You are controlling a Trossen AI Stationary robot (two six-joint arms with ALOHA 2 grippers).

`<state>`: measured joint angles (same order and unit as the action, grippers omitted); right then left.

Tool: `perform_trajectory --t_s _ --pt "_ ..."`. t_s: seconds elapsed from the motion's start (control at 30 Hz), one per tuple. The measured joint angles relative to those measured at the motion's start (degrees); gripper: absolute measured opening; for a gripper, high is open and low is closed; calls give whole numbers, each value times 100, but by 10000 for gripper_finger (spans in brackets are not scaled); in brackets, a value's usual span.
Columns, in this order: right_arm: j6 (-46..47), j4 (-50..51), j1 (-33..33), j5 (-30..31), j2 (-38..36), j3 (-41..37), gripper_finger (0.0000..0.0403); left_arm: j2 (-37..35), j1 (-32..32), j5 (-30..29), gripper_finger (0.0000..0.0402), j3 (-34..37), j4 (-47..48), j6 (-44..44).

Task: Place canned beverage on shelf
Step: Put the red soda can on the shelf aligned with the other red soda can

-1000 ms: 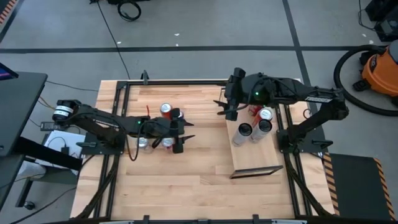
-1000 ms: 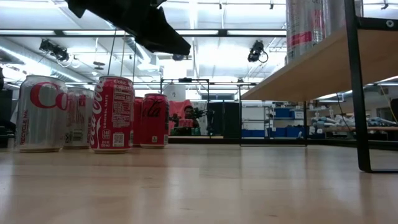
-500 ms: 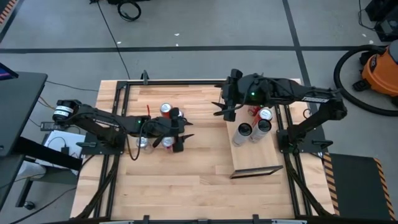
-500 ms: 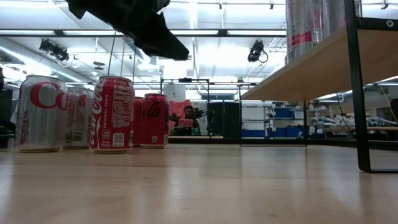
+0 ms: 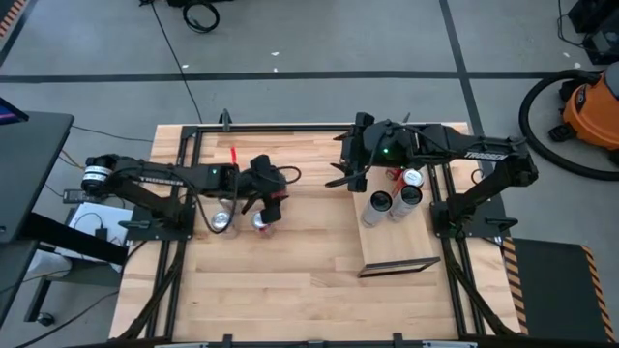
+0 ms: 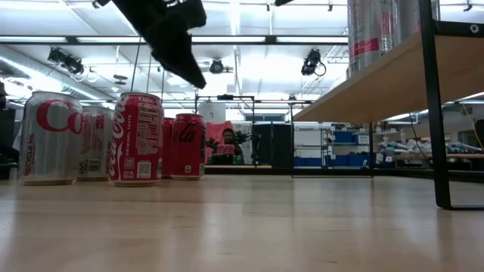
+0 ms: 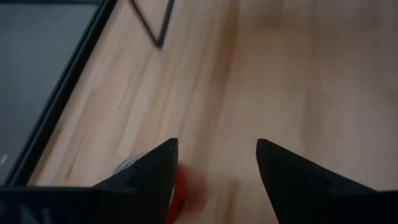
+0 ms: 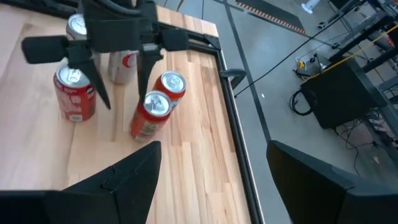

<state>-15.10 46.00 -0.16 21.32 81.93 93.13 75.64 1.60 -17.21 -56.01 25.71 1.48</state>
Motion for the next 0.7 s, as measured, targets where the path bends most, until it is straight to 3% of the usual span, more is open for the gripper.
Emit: perform_trajectory --t_s 0.23,0.37,0.53,0.7 --pt "-160 -175 0 0 -2 -231 302 -144 790 61 229 4 895 -44" --pt "-218 -271 0 0 -24 -355 302 -452 1164 466 229 2 984 -31" --pt "-296 -309 0 4 -26 -359 302 -717 1487 491 231 2 1092 38" --pt "-397 -391 0 0 -26 -359 302 -708 1964 758 274 11 1496 157"
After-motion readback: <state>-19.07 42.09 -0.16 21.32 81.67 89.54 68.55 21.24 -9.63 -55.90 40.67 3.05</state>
